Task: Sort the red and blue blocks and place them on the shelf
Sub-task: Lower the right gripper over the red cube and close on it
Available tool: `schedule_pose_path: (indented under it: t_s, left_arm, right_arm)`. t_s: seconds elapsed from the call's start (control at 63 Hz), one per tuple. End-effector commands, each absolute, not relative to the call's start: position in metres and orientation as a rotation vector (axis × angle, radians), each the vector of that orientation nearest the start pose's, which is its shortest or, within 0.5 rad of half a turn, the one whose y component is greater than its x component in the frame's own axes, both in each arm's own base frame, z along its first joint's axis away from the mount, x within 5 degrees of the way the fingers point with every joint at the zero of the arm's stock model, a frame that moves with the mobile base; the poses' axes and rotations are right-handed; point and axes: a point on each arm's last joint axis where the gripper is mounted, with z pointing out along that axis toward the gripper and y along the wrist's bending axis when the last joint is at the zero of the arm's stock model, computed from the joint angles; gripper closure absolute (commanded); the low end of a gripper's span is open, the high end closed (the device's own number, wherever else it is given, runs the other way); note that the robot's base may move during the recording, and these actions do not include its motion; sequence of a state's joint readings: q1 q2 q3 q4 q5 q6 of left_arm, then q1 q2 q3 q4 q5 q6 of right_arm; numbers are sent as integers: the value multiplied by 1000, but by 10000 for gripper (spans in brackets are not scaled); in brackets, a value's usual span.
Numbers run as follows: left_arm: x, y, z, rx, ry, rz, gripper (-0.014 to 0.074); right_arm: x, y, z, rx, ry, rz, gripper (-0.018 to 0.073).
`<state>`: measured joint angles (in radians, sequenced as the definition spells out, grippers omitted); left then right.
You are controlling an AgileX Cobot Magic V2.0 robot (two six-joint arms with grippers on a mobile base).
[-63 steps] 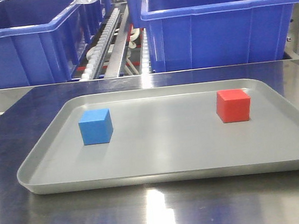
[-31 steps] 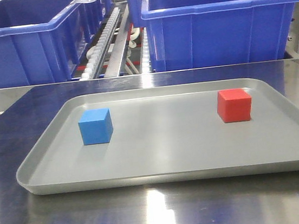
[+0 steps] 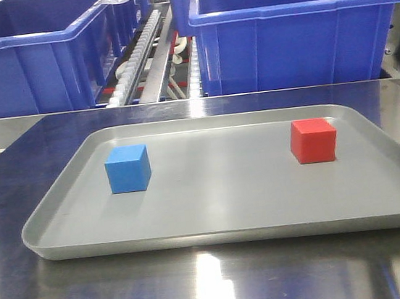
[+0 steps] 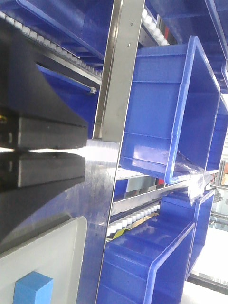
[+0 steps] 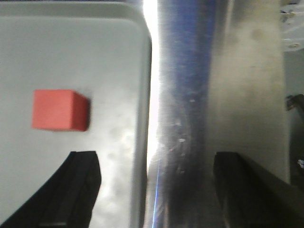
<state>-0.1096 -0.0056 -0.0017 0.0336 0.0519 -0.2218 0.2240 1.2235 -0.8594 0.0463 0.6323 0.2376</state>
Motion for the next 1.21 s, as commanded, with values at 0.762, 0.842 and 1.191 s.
schedule_pose_path:
  t_s: [0.762, 0.842, 1.191]
  left_arm:
    - [55, -6, 206, -67, 1468, -252, 470]
    - [55, -6, 206, -67, 1468, -252, 470]
    - [55, -6, 206, -67, 1468, -252, 470]
  right_arm:
    - [288, 134, 283, -176, 2487, 363, -10]
    - [294, 136, 279, -176, 2497, 359, -10]
    - [307, 143, 257, -179, 2564, 335, -10]
